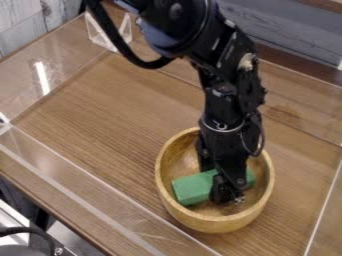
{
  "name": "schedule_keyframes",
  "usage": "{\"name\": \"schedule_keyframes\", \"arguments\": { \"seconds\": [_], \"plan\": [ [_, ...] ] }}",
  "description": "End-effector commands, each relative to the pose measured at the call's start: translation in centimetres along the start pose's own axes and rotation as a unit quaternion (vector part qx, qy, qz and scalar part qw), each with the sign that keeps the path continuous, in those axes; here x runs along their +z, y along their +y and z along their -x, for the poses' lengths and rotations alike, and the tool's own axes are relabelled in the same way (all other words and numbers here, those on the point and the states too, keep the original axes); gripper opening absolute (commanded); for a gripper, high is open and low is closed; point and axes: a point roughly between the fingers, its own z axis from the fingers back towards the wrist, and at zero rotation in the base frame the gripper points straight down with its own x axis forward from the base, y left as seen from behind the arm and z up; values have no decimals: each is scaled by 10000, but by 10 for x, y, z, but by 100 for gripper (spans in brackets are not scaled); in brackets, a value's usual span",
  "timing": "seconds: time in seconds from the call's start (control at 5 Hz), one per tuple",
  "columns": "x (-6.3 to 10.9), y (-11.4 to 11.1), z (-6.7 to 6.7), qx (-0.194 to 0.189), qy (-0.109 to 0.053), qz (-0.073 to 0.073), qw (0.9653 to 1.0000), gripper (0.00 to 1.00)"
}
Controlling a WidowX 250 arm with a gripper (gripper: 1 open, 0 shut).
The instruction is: Remove the green block from inside the brown bowl and put it on the table
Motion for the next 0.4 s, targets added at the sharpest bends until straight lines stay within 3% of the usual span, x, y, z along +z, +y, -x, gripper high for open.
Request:
{"name": "schedule_keyframes", "arguments": {
  "seconds": [0.0, 0.2],
  "plan": [
    [7, -2, -3, 40, -97, -5, 9999, 0],
    [8, -5, -2, 100, -67, 41, 9999, 0]
  ]
}}
